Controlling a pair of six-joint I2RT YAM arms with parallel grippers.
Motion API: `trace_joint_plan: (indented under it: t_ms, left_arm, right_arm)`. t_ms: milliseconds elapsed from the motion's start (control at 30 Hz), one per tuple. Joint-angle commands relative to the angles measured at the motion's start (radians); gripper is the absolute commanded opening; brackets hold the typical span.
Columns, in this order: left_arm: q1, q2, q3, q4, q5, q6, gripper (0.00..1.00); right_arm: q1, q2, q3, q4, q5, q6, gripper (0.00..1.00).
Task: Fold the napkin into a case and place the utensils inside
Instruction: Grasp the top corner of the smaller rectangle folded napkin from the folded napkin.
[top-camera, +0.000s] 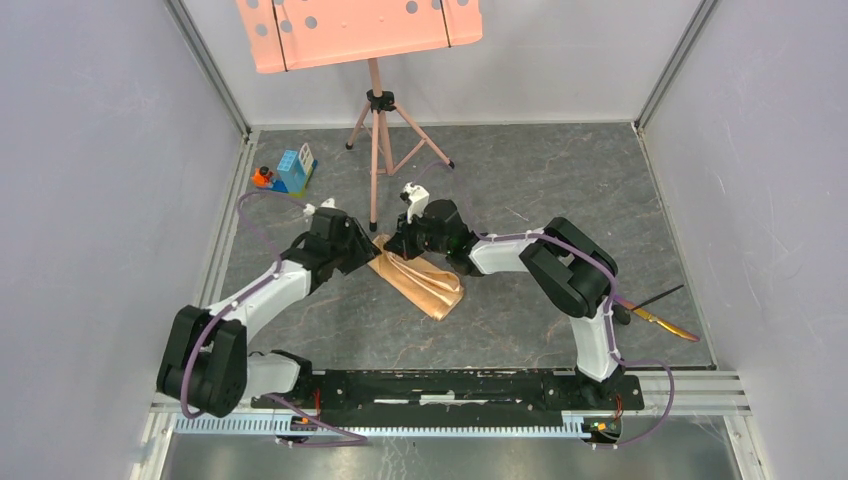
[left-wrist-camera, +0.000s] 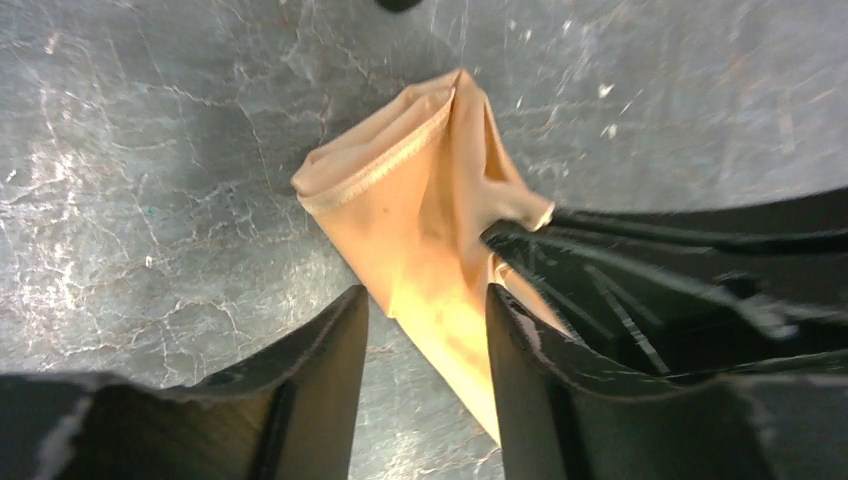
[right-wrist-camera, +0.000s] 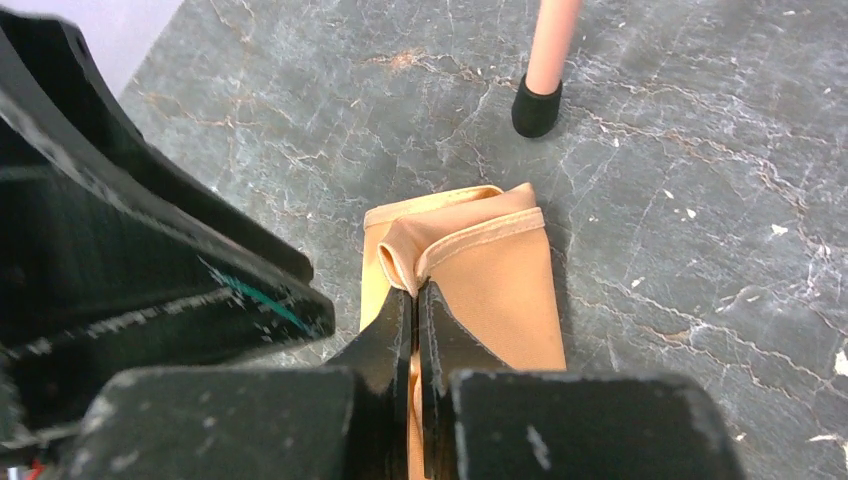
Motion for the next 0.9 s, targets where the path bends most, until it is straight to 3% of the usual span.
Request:
trace_joint_plan:
  t_ms: [0, 400, 500, 867]
  left_arm:
    - [-0.087, 0.050, 0.089, -0.120, -0.228, 0.083, 0.50]
    - [-0.248, 0.238, 0.271, -0.245, -0.499, 0.146, 0.41]
    - [-0.264, 0.276, 0.296, -0.279, -0.532, 0.150, 0.36]
    - [-0.290, 0.353, 0.325, -0.289, -0.572, 0.156, 0.37]
  right_arm:
    - [-0.024, -0.056, -0.029, 0.118, -0.076, 0.160, 0.00]
    - [-0.041, -0.062, -0.051, 0.152, -0.093, 0.205, 0.00]
    - [-0.043, -0.060, -0.055, 0.156, -0.090, 0.206, 0.00]
    - [-0.049, -0.054, -0.067, 0.174, -0.094, 0.208, 0.00]
